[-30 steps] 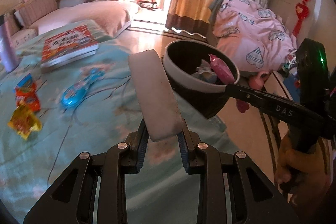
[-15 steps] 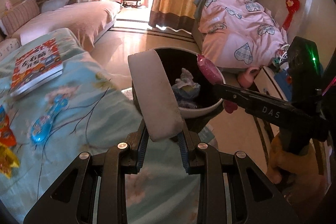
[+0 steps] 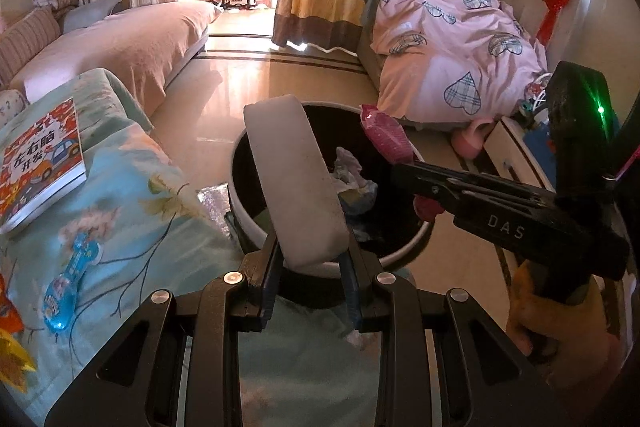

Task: Collect trash
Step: 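Carry the foam block in the left tool while the right tool carries the hairbrush over the bin, then open the left tool to drop the foam block while the right tool drops the hairbrush into the bin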

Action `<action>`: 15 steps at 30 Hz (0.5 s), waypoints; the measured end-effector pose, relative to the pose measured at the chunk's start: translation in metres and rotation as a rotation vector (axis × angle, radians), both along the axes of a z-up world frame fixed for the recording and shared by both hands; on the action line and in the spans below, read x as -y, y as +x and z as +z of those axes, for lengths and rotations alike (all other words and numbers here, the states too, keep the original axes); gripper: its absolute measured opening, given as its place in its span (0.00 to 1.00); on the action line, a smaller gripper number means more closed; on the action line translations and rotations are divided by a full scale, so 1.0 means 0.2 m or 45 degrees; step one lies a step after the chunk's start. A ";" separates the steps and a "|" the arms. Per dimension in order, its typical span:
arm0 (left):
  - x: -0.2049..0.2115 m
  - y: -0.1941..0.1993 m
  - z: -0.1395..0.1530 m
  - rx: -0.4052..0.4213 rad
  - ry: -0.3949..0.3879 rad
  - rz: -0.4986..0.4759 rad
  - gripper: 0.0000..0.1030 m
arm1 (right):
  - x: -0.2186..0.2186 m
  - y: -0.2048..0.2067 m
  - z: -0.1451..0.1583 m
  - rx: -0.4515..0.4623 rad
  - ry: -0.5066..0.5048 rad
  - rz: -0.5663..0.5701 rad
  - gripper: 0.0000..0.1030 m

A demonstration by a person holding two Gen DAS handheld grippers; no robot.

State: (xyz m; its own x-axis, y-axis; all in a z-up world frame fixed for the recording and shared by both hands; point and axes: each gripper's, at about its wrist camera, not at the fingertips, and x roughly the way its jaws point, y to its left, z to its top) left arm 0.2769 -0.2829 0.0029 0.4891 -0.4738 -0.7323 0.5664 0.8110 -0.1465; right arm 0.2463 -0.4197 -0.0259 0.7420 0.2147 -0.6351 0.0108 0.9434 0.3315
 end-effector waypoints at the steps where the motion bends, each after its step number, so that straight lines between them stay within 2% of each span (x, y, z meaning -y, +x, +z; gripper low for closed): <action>1: 0.00 0.01 0.00 -0.001 0.001 -0.001 0.25 | 0.00 0.01 0.00 -0.004 -0.003 -0.002 0.20; 10: 0.06 0.08 -0.02 -0.005 0.023 -0.005 0.28 | 0.06 0.08 -0.02 -0.027 -0.015 -0.014 0.20; 13: 0.06 0.06 -0.02 0.011 0.031 0.004 0.38 | 0.06 0.08 -0.04 -0.033 0.003 -0.018 0.24; 15: 0.05 0.05 -0.02 0.023 0.028 0.016 0.53 | 0.06 0.08 -0.05 -0.032 -0.006 -0.026 0.25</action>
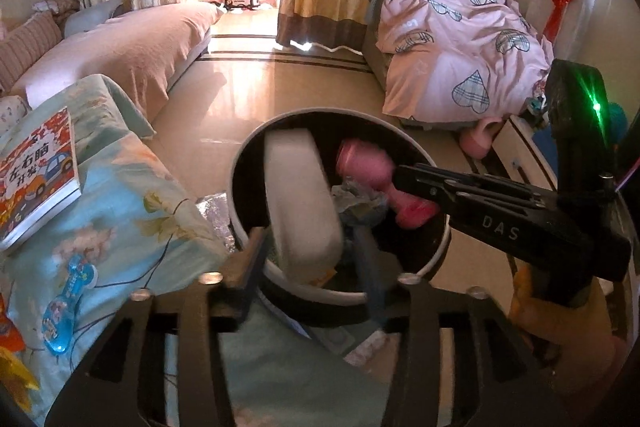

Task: Collect trash
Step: 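Open the left tool to drop the foam block while the right tool drops the hairbrush into the bin, then move both open tools back over the table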

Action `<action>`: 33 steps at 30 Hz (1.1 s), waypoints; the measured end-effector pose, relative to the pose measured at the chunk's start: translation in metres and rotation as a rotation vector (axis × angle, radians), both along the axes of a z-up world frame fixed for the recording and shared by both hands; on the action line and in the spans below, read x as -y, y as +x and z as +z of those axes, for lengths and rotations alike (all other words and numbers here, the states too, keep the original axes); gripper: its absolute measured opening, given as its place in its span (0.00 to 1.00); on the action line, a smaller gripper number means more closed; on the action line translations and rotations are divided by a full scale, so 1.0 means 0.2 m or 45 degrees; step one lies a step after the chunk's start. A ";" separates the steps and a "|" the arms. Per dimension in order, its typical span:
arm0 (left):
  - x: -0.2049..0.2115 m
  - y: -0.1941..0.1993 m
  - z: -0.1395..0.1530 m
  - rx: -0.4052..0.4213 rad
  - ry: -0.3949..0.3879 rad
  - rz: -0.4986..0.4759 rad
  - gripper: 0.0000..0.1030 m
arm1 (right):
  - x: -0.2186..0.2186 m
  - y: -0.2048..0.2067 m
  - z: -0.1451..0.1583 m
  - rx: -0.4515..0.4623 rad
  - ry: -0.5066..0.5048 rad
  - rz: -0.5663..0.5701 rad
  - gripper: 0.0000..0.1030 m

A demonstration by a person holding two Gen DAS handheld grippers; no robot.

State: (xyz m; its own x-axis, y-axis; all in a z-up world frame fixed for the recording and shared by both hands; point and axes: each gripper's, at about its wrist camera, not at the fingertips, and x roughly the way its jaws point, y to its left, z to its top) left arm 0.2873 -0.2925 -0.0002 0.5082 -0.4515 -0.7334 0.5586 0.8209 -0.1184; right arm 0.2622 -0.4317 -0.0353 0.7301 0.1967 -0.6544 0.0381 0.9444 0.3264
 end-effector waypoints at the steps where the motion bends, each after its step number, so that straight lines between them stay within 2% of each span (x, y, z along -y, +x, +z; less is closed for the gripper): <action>1: -0.01 -0.01 0.00 0.005 -0.005 0.005 0.54 | 0.00 -0.01 -0.01 -0.001 0.002 -0.003 0.27; 3: -0.04 -0.02 0.00 0.000 -0.016 0.008 0.54 | 0.00 -0.02 -0.01 0.001 0.024 -0.002 0.36; 5: -0.07 -0.04 -0.01 -0.008 -0.027 0.018 0.54 | 0.00 -0.04 -0.01 0.011 0.040 -0.006 0.37; 7: -0.11 -0.07 -0.01 -0.017 -0.044 0.031 0.56 | -0.01 -0.07 0.01 0.031 0.060 -0.006 0.42; 10: -0.19 -0.10 -0.03 -0.038 -0.067 0.068 0.59 | -0.03 -0.12 0.04 0.071 0.090 -0.001 0.65; 12: -0.25 -0.14 -0.04 -0.044 -0.076 0.098 0.64 | -0.06 -0.15 0.07 0.106 0.111 0.000 0.85; 13: -0.28 -0.16 -0.04 -0.045 -0.076 0.117 0.65 | -0.08 -0.17 0.08 0.117 0.123 0.004 0.87; 18: -0.49 -0.25 -0.08 -0.066 -0.095 0.212 0.68 | -0.23 -0.26 0.10 0.138 0.137 0.044 0.95; 33: -1.11 -0.44 -0.16 -0.092 -0.135 0.525 0.69 | -0.69 -0.36 -0.01 0.070 0.151 0.227 0.95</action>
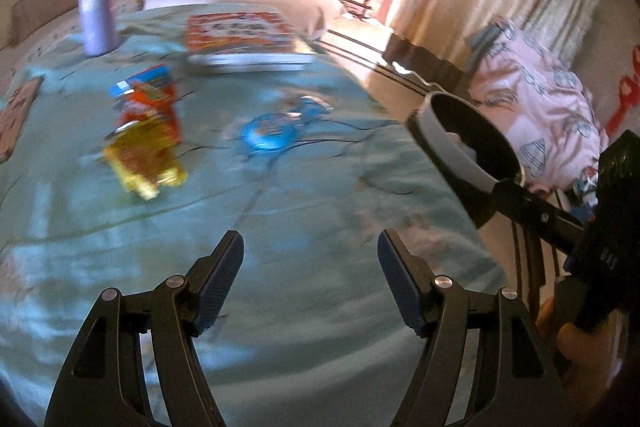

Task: Collect trash
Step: 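Move both open tools back over the table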

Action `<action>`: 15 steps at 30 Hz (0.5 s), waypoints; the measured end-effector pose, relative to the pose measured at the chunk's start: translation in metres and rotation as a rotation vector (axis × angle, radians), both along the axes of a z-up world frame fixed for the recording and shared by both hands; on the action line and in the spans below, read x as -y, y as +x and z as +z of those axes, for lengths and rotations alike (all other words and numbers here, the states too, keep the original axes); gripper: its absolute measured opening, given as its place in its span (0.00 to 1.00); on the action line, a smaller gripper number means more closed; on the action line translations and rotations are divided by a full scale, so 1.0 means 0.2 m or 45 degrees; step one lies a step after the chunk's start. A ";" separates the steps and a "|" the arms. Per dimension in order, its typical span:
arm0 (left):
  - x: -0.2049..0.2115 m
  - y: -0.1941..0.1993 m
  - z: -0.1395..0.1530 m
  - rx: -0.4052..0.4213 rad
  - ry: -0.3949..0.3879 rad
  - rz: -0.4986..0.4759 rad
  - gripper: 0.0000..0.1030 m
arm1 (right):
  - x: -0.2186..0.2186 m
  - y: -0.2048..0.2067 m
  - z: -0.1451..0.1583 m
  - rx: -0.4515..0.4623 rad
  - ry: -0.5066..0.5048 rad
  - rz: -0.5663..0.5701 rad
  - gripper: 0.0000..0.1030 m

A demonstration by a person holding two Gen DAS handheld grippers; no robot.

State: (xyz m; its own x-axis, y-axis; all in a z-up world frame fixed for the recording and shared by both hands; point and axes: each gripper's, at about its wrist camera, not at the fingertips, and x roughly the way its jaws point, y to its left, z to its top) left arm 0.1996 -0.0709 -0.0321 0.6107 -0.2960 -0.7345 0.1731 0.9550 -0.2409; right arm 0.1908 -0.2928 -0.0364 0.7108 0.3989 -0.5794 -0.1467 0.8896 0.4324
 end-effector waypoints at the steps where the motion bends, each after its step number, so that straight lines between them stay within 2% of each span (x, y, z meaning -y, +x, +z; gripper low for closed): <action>1: -0.02 0.00 0.00 -0.002 0.000 0.014 0.69 | -0.03 0.00 -0.01 -0.006 -0.001 0.014 0.95; 8: -0.22 -0.04 -0.02 -0.010 -0.009 0.111 0.69 | -0.22 0.01 -0.07 -0.048 -0.020 0.088 0.95; 15: -0.31 -0.02 -0.03 -0.012 -0.007 0.157 0.69 | -0.34 0.05 -0.10 -0.068 -0.031 0.132 0.95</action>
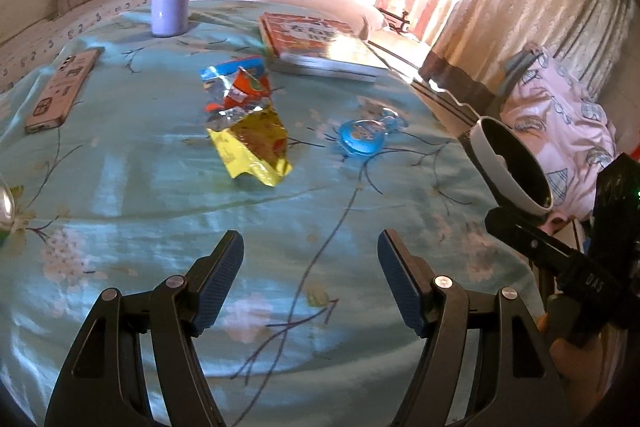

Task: Collect trash
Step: 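Move both open tools back over the table, then grasp the yellow snack bag with the left tool while the right tool grasps the blue toy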

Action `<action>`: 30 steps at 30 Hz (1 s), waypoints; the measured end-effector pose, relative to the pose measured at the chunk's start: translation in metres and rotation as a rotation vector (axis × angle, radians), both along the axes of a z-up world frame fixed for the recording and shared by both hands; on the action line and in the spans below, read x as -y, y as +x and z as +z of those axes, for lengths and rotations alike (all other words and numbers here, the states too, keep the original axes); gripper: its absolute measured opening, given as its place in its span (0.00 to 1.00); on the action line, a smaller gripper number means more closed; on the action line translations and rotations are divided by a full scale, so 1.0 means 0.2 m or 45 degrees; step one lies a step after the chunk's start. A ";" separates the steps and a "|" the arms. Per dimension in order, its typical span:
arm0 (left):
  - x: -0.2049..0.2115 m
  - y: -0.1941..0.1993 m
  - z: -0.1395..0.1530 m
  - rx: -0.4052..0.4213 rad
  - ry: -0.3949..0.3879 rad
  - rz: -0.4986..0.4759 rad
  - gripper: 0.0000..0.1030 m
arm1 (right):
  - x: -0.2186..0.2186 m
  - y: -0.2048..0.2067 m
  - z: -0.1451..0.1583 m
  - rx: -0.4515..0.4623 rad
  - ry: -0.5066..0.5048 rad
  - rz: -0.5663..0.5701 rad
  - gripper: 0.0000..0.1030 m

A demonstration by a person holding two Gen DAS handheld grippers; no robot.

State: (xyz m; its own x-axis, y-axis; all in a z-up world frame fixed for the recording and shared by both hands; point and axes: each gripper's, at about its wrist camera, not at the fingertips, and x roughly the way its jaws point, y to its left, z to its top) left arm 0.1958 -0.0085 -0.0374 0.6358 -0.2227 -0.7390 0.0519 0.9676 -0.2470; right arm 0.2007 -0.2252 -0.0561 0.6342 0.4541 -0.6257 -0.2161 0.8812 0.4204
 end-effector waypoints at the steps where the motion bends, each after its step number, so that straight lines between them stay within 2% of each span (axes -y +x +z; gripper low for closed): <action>1: -0.01 0.00 0.00 -0.001 0.001 0.004 0.69 | -0.01 0.01 0.00 -0.003 0.000 0.004 0.95; 12: -0.11 0.08 -0.01 -0.018 0.024 0.069 0.69 | -0.10 0.13 0.00 -0.024 -0.007 0.033 0.95; 23: -0.17 0.28 0.00 -0.013 0.063 0.102 0.69 | -0.23 0.31 0.00 -0.047 0.020 0.060 0.94; 25: -0.17 0.31 -0.01 -0.014 0.066 0.104 0.69 | -0.25 0.37 -0.01 -0.065 0.021 0.061 0.89; 27: -0.18 0.34 -0.03 -0.017 0.073 0.098 0.68 | -0.27 0.42 -0.03 -0.096 0.012 0.063 0.76; 28: -0.18 0.35 -0.04 -0.022 0.076 0.096 0.68 | -0.29 0.45 -0.05 -0.120 0.011 0.062 0.74; 30: -0.18 0.38 -0.06 -0.037 0.063 0.080 0.55 | -0.32 0.50 -0.08 -0.158 -0.003 0.056 0.68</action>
State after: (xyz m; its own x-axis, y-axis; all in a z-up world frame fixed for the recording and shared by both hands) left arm 0.2712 0.0284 -0.0491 0.6258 -0.1456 -0.7662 -0.0160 0.9798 -0.1993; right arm 0.3011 -0.1615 -0.0727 0.5312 0.4780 -0.6996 -0.2009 0.8732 0.4440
